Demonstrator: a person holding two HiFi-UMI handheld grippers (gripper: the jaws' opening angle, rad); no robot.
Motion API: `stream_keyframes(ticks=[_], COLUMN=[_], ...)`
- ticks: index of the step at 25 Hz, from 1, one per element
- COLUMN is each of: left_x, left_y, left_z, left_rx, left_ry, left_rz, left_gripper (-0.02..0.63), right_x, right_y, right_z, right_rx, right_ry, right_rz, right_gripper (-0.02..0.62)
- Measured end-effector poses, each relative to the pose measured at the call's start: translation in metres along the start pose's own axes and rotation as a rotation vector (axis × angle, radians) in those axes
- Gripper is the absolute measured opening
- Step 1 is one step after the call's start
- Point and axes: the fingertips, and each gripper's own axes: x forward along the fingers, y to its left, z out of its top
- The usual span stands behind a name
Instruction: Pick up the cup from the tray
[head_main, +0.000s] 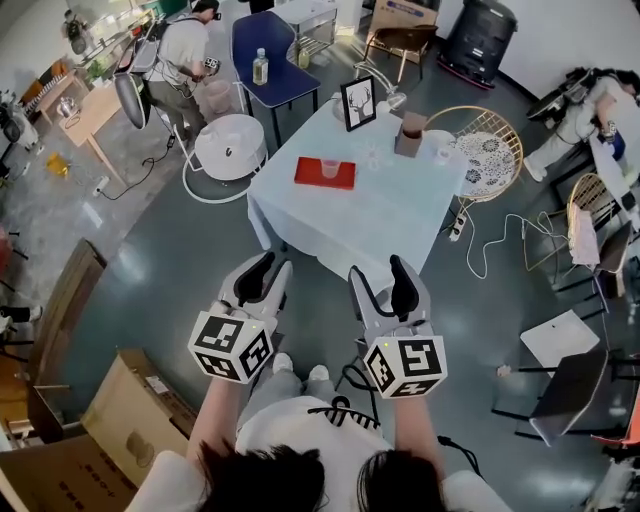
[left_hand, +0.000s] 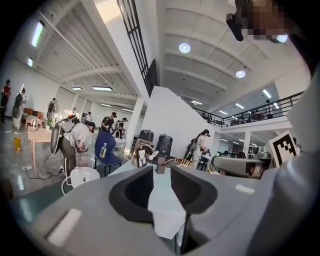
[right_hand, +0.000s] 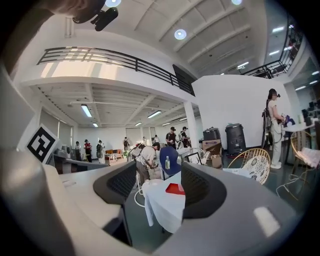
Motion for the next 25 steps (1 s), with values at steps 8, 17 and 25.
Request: stream_keyframes(ticks=[8, 17, 25], left_x=[0.013, 0.057, 0.105], left_y=[0.006, 0.044, 0.081], left_z=[-0.008, 0.004, 0.011], left_rx=[-0.013, -0.011, 0.0], left_ry=[-0.009, -0.034, 0.022], left_rz=[0.056, 0.084, 0.069], left_gripper=[0.075, 0.0, 0.0], right_x=[0.015, 0.07, 0.133], right_y=[-0.017, -0.037, -0.044], right_z=[-0.007, -0.011, -0.017], right_rx=[-0.032, -0.02, -0.027], right_ry=[0.007, 0.002, 0.058], right_rz=[0.007, -0.005, -0.011], right_gripper=[0.31, 0.337, 0.347])
